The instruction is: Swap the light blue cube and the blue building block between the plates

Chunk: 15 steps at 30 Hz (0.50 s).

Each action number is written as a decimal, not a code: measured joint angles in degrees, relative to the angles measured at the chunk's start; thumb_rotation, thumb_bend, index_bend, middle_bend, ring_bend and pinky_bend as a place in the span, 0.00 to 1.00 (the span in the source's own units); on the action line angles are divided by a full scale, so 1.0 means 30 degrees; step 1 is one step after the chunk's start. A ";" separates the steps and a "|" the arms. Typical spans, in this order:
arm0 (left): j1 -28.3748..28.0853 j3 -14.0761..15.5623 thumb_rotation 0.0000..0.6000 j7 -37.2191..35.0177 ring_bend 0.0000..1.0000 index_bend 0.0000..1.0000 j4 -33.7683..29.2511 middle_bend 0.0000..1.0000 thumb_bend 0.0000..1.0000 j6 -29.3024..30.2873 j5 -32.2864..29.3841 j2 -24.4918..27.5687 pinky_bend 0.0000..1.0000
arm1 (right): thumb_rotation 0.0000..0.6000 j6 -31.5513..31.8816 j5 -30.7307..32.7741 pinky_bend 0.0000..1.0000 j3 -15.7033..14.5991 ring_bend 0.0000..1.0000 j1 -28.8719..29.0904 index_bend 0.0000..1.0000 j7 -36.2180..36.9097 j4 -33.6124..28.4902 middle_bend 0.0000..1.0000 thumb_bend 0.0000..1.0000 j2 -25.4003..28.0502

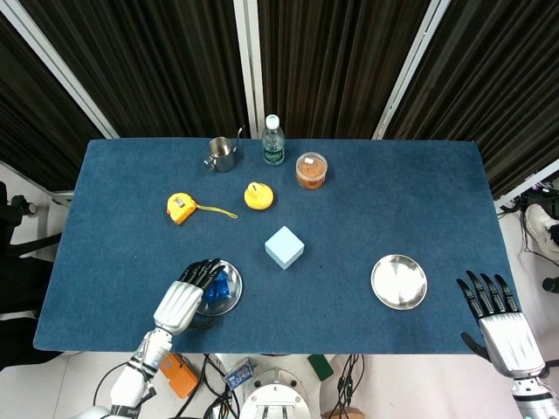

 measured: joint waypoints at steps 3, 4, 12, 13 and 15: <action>-0.0264 -0.0365 1.00 0.0252 0.07 0.06 0.0150 0.05 0.10 -0.0240 -0.0863 -0.0357 0.16 | 1.00 0.0043 -0.0098 0.00 0.0277 0.00 -0.0202 0.00 0.0175 0.0029 0.00 0.31 0.0111; -0.0350 -0.0481 1.00 0.0281 0.09 0.07 0.0199 0.07 0.11 -0.0323 -0.1175 -0.0469 0.17 | 1.00 0.0003 -0.0126 0.00 0.0374 0.00 -0.0267 0.00 0.0231 0.0044 0.00 0.31 0.0144; -0.0778 -0.0888 1.00 -0.0047 0.42 0.35 0.0266 0.37 0.19 -0.0327 -0.2312 -0.0970 0.36 | 1.00 -0.0506 -0.0215 0.00 0.0949 0.00 -0.0535 0.00 0.0459 0.0013 0.00 0.31 0.0322; -0.0807 -0.0890 1.00 -0.0286 0.43 0.37 0.0317 0.38 0.20 -0.0182 -0.2230 -0.1059 0.37 | 1.00 -0.0565 -0.0245 0.00 0.1019 0.00 -0.0569 0.00 0.0511 0.0004 0.00 0.31 0.0344; -0.0869 -0.0879 1.00 -0.0695 0.46 0.42 0.0441 0.42 0.22 0.0009 -0.2102 -0.1203 0.37 | 1.00 -0.0666 -0.0283 0.00 0.1089 0.00 -0.0604 0.00 0.0545 -0.0002 0.00 0.31 0.0370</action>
